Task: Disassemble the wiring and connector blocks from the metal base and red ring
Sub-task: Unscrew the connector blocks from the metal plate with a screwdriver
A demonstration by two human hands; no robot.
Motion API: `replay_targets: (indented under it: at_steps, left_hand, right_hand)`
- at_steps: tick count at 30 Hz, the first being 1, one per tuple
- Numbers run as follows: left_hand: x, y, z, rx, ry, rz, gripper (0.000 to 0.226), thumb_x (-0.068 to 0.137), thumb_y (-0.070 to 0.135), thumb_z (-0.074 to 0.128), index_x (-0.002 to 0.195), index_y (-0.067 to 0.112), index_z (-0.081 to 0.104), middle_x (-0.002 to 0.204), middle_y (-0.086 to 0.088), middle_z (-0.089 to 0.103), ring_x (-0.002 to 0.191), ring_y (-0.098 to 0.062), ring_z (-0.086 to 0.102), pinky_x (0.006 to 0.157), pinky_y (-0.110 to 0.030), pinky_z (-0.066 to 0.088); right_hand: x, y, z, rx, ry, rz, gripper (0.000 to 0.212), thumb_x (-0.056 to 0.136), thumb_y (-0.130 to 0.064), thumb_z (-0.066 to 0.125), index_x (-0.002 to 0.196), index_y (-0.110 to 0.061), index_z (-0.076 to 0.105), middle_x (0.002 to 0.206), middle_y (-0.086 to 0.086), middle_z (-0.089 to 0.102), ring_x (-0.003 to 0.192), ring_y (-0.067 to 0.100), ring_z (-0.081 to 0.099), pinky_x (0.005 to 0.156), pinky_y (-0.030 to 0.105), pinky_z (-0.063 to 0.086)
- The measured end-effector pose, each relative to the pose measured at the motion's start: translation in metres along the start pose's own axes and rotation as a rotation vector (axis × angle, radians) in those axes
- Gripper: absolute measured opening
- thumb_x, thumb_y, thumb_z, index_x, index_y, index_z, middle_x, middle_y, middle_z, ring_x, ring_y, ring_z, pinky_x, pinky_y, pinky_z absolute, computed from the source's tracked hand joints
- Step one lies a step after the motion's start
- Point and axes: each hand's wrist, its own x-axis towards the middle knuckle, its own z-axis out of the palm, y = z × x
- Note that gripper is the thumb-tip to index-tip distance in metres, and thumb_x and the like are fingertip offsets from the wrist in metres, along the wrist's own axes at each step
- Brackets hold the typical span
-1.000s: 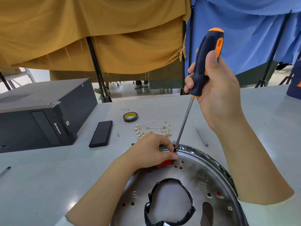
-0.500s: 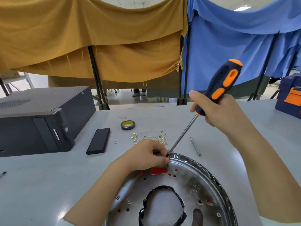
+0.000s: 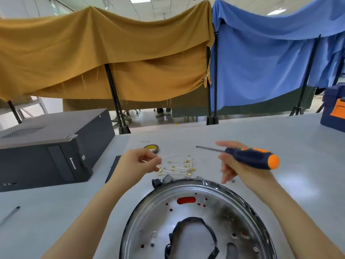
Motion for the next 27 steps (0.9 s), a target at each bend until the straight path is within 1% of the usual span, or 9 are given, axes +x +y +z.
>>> replay_targets:
  at_steps: [2, 4, 8, 11, 14, 16, 18, 22, 27]
  left_hand:
    - [0.003, -0.011, -0.002, 0.090, 0.007, -0.025, 0.009, 0.085, 0.022, 0.067, 0.078, 0.016, 0.068, 0.075, 0.002, 0.072, 0.063, -0.012, 0.071, 0.058, -0.016, 0.051]
    - [0.007, -0.022, -0.003, 0.255, -0.024, -0.041, 0.011, 0.090, 0.021, 0.059, 0.081, 0.020, 0.065, 0.075, 0.005, 0.071, 0.058, -0.010, 0.069, 0.056, -0.022, 0.053]
    - [0.023, -0.040, 0.004, 0.615, -0.103, -0.010, 0.012, 0.092, 0.021, 0.055, 0.086, 0.023, 0.066, 0.070, 0.016, 0.064, 0.056, 0.002, 0.062, 0.045, -0.006, 0.037]
    - [0.033, -0.047, 0.013, 0.683, -0.141, -0.023, 0.011, 0.089, 0.024, 0.060, 0.090, 0.021, 0.071, 0.057, 0.017, 0.062, 0.054, 0.006, 0.060, 0.050, -0.004, 0.037]
    - [0.043, -0.048, 0.018, 0.711, -0.172, -0.050, 0.013, 0.089, 0.024, 0.061, 0.093, 0.020, 0.073, 0.055, 0.013, 0.065, 0.052, 0.002, 0.062, 0.061, -0.011, 0.047]
    - [0.051, -0.048, 0.018, 0.801, -0.198, -0.051, 0.016, 0.091, 0.022, 0.059, 0.097, 0.018, 0.073, 0.072, 0.007, 0.071, 0.054, -0.004, 0.062, 0.066, -0.015, 0.050]
    - [0.059, -0.047, 0.016, 0.983, -0.238, -0.033, 0.018, 0.092, 0.020, 0.054, 0.096, 0.022, 0.072, 0.089, 0.002, 0.071, 0.066, -0.013, 0.059, 0.072, -0.022, 0.050]
    - [0.073, -0.048, 0.016, 1.383, -0.325, 0.000, 0.021, 0.090, 0.006, 0.048, 0.083, 0.025, 0.050, 0.089, 0.002, 0.048, 0.074, -0.018, 0.040, 0.063, -0.023, 0.036]
    - [0.090, -0.054, 0.024, 1.509, -0.432, 0.045, 0.033, 0.079, -0.009, 0.053, 0.104, 0.011, 0.063, 0.096, -0.004, 0.044, 0.073, -0.022, 0.045, 0.062, -0.025, 0.037]
  right_hand:
    - [-0.002, 0.021, 0.003, 0.055, -0.009, 0.044, 0.043, 0.071, -0.034, 0.069, 0.107, -0.012, 0.064, 0.065, 0.014, 0.064, 0.056, 0.028, 0.066, 0.052, 0.027, 0.055]
    - [-0.002, 0.035, 0.002, 0.084, 0.029, 0.040, 0.028, 0.076, -0.029, 0.067, 0.098, -0.013, 0.065, 0.071, 0.018, 0.065, 0.064, 0.027, 0.067, 0.059, 0.027, 0.057]
    - [0.005, 0.052, -0.008, 0.132, 0.140, 0.051, 0.008, 0.087, -0.014, 0.062, 0.094, -0.012, 0.064, 0.070, 0.012, 0.062, 0.071, 0.026, 0.064, 0.061, 0.020, 0.054]
    - [0.003, 0.058, -0.005, 0.180, 0.197, 0.014, 0.014, 0.081, -0.020, 0.065, 0.094, -0.013, 0.066, 0.067, 0.013, 0.059, 0.064, 0.022, 0.060, 0.065, 0.025, 0.057]
    - [0.003, 0.062, 0.000, 0.202, 0.189, -0.001, 0.011, 0.082, -0.018, 0.065, 0.092, -0.013, 0.068, 0.064, 0.013, 0.059, 0.062, 0.023, 0.058, 0.066, 0.029, 0.058]
    - [0.004, 0.065, 0.001, 0.183, 0.177, 0.009, 0.017, 0.078, -0.025, 0.068, 0.092, -0.016, 0.069, 0.067, 0.015, 0.058, 0.065, 0.025, 0.058, 0.071, 0.034, 0.057]
    - [0.005, 0.067, 0.000, 0.172, 0.176, 0.020, 0.019, 0.076, -0.028, 0.069, 0.092, -0.018, 0.070, 0.068, 0.015, 0.059, 0.066, 0.025, 0.060, 0.074, 0.037, 0.057]
    - [0.007, 0.071, 0.000, 0.146, 0.167, -0.005, 0.017, 0.075, -0.029, 0.068, 0.090, -0.023, 0.071, 0.065, 0.011, 0.062, 0.063, 0.022, 0.062, 0.071, 0.031, 0.059]
    - [0.006, 0.076, -0.002, 0.143, 0.164, 0.010, 0.026, 0.073, -0.035, 0.071, 0.094, -0.020, 0.071, 0.070, 0.014, 0.061, 0.067, 0.025, 0.061, 0.075, 0.038, 0.058]
